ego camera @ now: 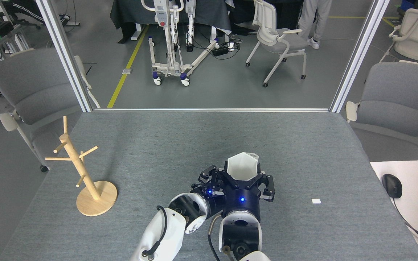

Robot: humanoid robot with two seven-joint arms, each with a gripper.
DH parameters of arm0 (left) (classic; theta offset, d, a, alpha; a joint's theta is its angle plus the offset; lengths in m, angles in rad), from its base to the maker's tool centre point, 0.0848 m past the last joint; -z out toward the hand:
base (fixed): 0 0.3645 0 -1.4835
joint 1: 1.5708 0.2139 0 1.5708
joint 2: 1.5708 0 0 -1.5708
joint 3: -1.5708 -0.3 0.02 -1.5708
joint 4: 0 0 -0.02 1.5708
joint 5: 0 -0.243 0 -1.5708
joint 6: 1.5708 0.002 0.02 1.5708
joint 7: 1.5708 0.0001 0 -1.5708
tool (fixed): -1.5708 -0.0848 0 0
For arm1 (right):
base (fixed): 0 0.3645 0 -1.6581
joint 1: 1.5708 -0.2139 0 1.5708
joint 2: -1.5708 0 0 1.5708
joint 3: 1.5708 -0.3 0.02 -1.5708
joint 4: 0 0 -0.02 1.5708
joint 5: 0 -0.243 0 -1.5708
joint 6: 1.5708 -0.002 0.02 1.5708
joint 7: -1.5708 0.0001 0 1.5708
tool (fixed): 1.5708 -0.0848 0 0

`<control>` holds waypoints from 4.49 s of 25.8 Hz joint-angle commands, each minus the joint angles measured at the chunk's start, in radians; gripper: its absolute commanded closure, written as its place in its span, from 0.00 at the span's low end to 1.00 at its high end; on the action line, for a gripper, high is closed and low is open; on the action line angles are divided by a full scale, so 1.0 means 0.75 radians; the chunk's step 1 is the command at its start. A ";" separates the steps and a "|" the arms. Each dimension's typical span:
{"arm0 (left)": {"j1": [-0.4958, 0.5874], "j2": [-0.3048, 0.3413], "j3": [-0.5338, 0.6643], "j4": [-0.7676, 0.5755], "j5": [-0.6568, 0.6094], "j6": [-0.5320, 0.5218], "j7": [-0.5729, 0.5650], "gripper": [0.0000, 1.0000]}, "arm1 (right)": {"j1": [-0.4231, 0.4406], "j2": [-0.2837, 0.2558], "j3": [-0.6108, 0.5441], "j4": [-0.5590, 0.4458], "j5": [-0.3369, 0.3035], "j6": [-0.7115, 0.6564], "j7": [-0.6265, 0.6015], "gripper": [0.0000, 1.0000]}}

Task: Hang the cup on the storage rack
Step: 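Grasp the cup with the left gripper and release the right gripper, then carry the cup with the left gripper beside the wooden mug tree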

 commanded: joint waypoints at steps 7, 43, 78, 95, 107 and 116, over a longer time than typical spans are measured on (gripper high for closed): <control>-0.005 0.003 0.014 -0.071 0.058 0.038 0.017 0.07 | 0.007 0.032 0.026 0.019 0.002 0.003 0.007 0.78; 0.140 0.030 0.110 -0.267 0.091 -0.119 0.283 0.65 | 0.038 0.039 0.024 0.059 0.004 0.033 -0.005 0.79; 0.148 0.042 0.128 -0.151 0.083 -0.097 0.265 1.00 | 0.038 0.039 0.022 0.129 -0.197 -0.016 -0.772 0.01; 0.152 0.058 0.126 -0.151 0.085 -0.105 0.265 1.00 | 0.054 0.051 -0.230 0.102 -0.465 -0.020 -1.486 0.04; 0.355 0.183 0.175 -0.263 0.085 -0.105 0.277 1.00 | 0.220 -0.135 -0.923 0.145 -0.516 -0.856 -0.861 0.00; 0.741 0.441 0.554 -0.668 0.087 -0.144 0.293 1.00 | 0.318 -0.103 -0.921 0.113 -0.366 -0.873 -0.611 0.00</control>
